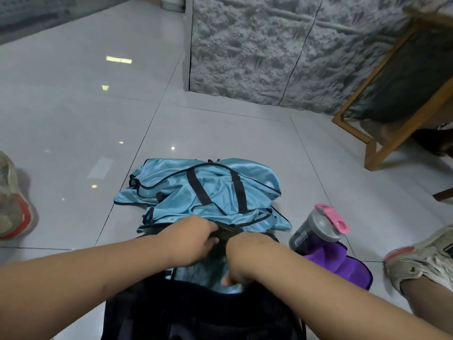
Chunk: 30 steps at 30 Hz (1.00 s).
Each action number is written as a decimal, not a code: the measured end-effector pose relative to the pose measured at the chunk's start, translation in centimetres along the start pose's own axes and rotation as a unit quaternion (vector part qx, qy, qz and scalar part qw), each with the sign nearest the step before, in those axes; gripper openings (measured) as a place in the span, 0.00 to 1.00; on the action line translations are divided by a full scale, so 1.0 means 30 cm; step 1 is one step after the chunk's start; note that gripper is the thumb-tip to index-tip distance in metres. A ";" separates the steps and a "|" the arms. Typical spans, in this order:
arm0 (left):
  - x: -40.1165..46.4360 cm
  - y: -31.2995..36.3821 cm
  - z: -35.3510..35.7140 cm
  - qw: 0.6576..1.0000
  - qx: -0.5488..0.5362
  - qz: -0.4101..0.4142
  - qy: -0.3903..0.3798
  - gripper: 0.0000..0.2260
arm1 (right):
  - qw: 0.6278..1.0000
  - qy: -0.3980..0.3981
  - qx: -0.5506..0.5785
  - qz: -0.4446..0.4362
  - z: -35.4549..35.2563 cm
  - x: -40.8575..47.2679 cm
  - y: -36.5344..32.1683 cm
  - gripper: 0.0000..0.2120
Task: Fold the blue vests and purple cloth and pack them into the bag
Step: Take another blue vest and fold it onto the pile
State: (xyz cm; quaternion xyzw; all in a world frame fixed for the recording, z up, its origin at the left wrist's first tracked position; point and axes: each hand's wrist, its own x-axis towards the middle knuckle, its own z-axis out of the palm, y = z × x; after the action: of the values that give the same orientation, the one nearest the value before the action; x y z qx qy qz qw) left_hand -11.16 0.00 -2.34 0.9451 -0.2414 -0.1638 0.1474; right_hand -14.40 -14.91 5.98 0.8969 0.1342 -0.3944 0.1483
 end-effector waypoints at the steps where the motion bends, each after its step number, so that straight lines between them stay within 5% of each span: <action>1: -0.008 0.018 -0.025 0.999 -0.022 0.003 0.023 0.10 | 1.000 0.020 0.019 0.009 -0.021 -0.023 0.021 0.27; 7: 0.008 0.065 -0.133 0.973 -0.165 -0.041 0.160 0.06 | 0.947 0.040 0.316 0.038 -0.109 -0.006 0.176 0.20; 13: 0.165 -0.057 -0.180 0.952 -0.188 -0.117 0.210 0.07 | 0.860 0.282 0.405 0.127 -0.171 0.224 0.359 0.16; 18: 0.307 -0.217 -0.169 0.955 -0.150 -0.156 0.203 0.20 | 0.790 0.319 0.506 0.134 -0.107 0.382 0.463 0.35; 22: 0.403 -0.317 -0.178 0.952 -0.104 -0.223 0.182 0.25 | 0.718 0.260 0.624 0.166 -0.065 0.502 0.506 0.46; 24: 0.416 -0.336 -0.190 0.954 -0.073 -0.246 0.153 0.11 | 0.703 0.234 0.646 0.185 -0.052 0.541 0.512 0.39; 26: 0.413 -0.338 -0.195 0.955 -0.032 -0.260 0.141 0.05 | 0.711 0.255 0.627 0.189 -0.046 0.557 0.508 0.11; 30: 0.377 -0.327 -0.237 0.942 -0.064 -0.265 0.196 0.06 | 0.663 0.328 0.653 0.161 -0.112 0.499 0.503 0.12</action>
State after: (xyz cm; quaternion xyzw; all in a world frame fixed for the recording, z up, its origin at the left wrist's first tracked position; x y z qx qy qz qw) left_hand 4.93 3.97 -2.12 0.9768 0.0621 -0.0237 0.2035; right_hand 3.04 -25.69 -0.62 0.8427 -0.2640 -0.0312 -0.4681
